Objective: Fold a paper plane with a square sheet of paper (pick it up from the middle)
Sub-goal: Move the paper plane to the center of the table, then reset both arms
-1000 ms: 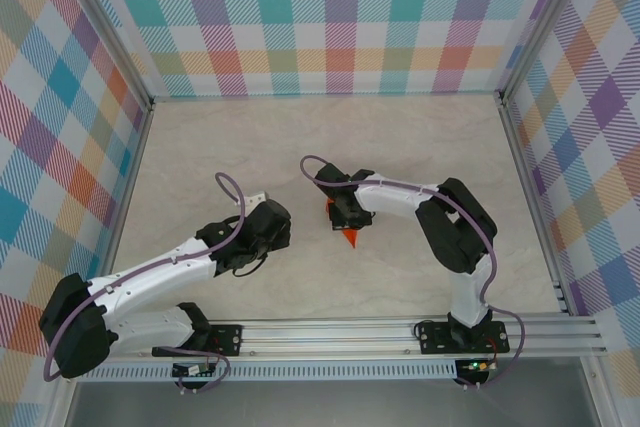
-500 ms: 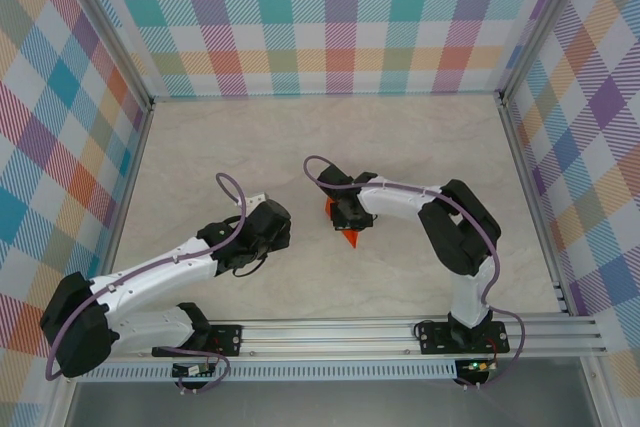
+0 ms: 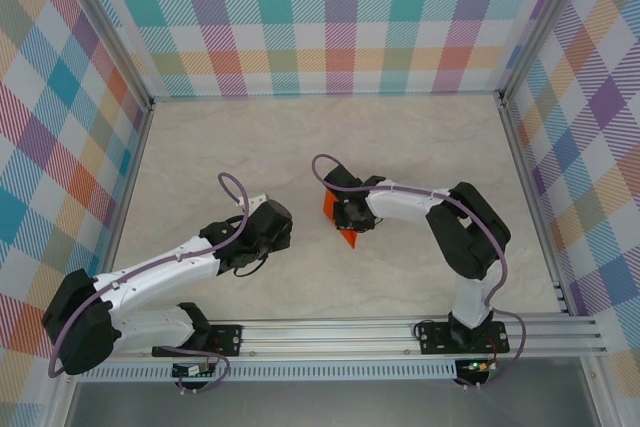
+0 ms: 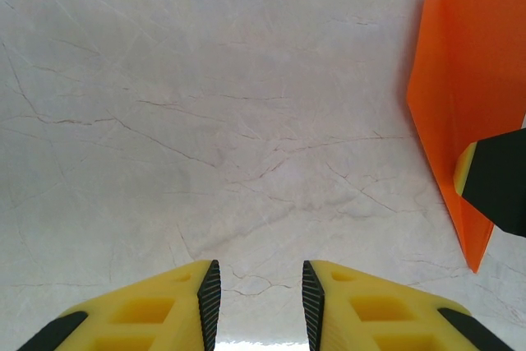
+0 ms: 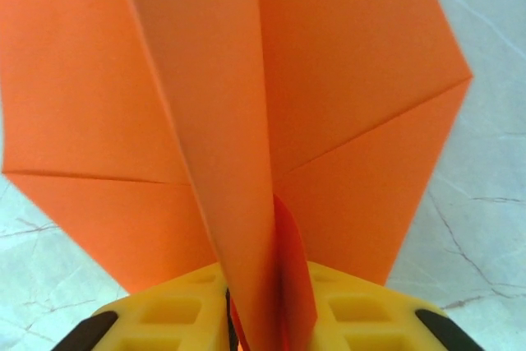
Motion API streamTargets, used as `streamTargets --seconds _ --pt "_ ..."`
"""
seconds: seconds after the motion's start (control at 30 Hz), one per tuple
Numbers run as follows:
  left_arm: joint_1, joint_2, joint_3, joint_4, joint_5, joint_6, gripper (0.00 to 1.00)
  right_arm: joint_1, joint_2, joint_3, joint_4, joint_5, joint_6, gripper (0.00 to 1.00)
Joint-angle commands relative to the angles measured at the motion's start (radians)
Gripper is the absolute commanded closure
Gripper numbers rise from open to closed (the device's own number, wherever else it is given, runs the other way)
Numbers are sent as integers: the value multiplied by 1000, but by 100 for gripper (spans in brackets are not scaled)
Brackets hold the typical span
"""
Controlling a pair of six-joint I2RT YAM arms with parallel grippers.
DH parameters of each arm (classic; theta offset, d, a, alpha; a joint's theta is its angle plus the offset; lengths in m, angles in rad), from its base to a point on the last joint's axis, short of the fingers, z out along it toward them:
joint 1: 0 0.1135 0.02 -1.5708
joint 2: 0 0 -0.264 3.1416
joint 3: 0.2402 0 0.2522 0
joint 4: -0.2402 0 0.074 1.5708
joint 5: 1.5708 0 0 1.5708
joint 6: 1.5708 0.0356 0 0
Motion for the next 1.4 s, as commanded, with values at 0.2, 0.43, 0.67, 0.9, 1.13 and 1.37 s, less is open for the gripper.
streamTargets --seconds 0.2,0.43,0.67,0.9,1.13,1.37 --pt "10 -6 9 -13 -5 7 65 2 -150 59 -128 5 -63 59" --pt "10 -23 9 -16 -23 24 63 2 -351 7 -140 66 -88 46" --pt "11 -44 3 -10 -48 43 62 2 -644 -120 -145 281 -119 27" --pt "10 -89 -13 -18 -92 76 48 -9 -911 -332 -64 601 -233 21" --pt "12 -131 -34 -29 -157 121 36 -165 -1037 -600 187 658 -427 12" --pt "14 -172 -51 -55 -193 116 1 -400 -887 -649 324 534 -494 0"
